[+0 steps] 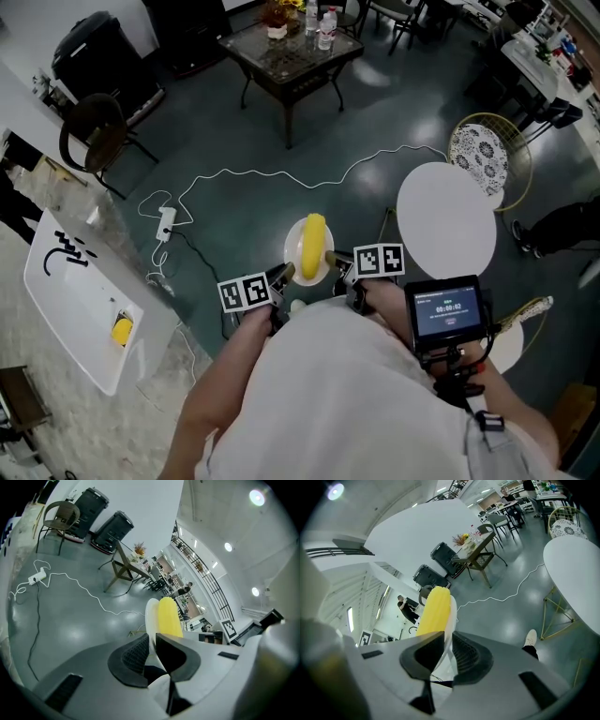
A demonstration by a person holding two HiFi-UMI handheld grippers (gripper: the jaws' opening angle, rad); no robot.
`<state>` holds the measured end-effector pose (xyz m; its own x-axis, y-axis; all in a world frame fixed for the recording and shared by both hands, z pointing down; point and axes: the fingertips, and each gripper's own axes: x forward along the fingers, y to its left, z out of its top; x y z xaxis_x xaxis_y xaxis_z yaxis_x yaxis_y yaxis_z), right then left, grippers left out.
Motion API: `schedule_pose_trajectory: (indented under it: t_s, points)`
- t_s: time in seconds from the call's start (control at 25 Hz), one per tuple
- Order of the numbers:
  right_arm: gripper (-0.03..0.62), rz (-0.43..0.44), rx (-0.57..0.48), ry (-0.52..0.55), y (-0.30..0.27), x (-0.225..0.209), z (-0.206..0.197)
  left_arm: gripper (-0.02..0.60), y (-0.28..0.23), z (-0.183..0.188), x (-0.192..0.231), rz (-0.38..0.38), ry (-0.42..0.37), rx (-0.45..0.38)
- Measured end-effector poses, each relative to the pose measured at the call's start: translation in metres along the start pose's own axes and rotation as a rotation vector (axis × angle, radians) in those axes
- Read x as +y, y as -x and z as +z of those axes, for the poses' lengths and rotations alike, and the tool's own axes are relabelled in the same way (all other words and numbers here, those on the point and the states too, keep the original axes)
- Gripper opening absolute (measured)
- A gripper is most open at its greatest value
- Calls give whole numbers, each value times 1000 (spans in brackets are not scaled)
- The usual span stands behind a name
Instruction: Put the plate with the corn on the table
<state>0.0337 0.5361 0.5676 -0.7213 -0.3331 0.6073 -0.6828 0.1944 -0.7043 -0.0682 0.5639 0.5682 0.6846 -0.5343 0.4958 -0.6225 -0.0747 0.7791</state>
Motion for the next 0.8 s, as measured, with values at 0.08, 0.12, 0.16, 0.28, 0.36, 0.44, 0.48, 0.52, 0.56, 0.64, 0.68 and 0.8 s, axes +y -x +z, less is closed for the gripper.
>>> schedule_pose_trajectory:
  t_s: [0.08,0.12,0.16,0.28,0.36,0.44,0.48,0.52,0.56,0.64,0.68,0.8]
  points:
    - [55,3,1,3,0,-1,0,54,0,-1,0,5,3,1]
    - [55,6,3,2,-1,-1,-1,54,1,-1,1,10,3,1]
    - [55,11,7,-1,-3,0,-2,54,3,-1,2,15,4,1]
    - [55,17,18,-10,-5,2,-8,54,7,-3,5,23,9,4]
    - [55,16,22,-9,-4,1,-10,54,6,-5,4,22,6,7]
    - [55,17,23,-2,-2,-1,-9,54,4,-7,3,23,4,9]
    - [55,18,24,-2,-2,-2,-8,54,2,-7,3,23,4,10]
    - [55,20,25,-6,-3,-3,-8,54,1,-7,3,24,4,11]
    - [55,21,27,-11,-3,-4,-9,54,1,-8,3,25,3,12]
    - [55,19,28,-21,-1,-7,-15,54,1,-13,3,24,3,16]
    - [55,18,30,-25,0,-9,-18,54,0,-17,3,24,4,18]
    - [55,15,40,-31,-1,-14,-19,54,-4,-20,5,27,12,27]
